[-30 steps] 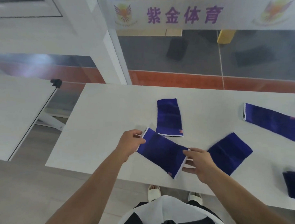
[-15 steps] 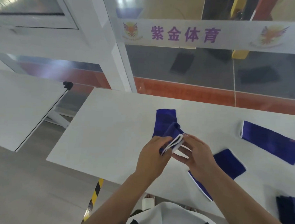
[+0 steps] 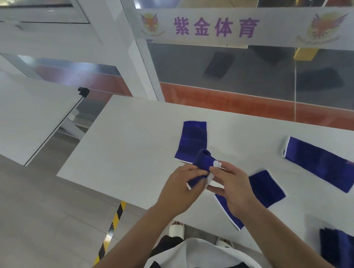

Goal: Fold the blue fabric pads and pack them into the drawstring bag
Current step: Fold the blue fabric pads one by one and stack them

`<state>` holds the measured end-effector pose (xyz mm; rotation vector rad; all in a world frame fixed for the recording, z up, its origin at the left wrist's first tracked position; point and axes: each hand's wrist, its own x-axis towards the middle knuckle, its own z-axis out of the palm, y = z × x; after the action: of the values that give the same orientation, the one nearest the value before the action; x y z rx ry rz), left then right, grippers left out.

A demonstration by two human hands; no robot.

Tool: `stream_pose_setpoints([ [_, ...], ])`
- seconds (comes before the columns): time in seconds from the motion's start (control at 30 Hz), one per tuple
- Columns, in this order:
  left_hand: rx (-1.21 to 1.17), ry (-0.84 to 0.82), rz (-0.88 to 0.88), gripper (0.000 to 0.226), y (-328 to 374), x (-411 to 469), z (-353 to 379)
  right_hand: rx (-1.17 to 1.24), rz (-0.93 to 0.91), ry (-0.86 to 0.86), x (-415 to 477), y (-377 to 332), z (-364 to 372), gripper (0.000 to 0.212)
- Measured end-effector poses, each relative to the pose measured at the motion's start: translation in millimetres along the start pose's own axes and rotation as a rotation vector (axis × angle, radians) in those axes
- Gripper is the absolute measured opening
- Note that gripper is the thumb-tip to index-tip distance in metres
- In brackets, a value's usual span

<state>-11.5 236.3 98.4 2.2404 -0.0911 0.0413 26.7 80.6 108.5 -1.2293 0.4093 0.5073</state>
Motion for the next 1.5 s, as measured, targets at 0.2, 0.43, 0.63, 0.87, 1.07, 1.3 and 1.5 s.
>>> stream_pose_setpoints([
  [0.2,-0.614,-0.108,-0.663,0.055,-19,3,-38,0.007,0.171,-0.264,11,2,-16,0.020],
  [0.43,-0.726,-0.208,-0.772,0.033,-60,-18,-41,-0.240,0.256,-0.184,22,45,-16,0.021],
  [0.63,-0.293,-0.219,-0.682,0.028,-93,-25,-23,-0.455,0.269,0.154,36,84,15,0.034],
  [0.87,-0.112,-0.377,-0.451,0.028,-137,1,-17,-0.624,0.236,0.282,55,101,47,0.033],
  [1.07,0.217,-0.430,-0.214,0.039,-163,11,-7,-0.795,0.099,0.363,56,115,55,0.033],
  [1.3,0.431,-0.315,0.109,0.043,-169,-3,-6,-1.482,-0.337,0.192,39,144,56,0.055],
  [1.5,0.685,-0.632,0.215,0.077,-199,-3,3,-1.821,-0.241,0.050,30,194,36,0.066],
])
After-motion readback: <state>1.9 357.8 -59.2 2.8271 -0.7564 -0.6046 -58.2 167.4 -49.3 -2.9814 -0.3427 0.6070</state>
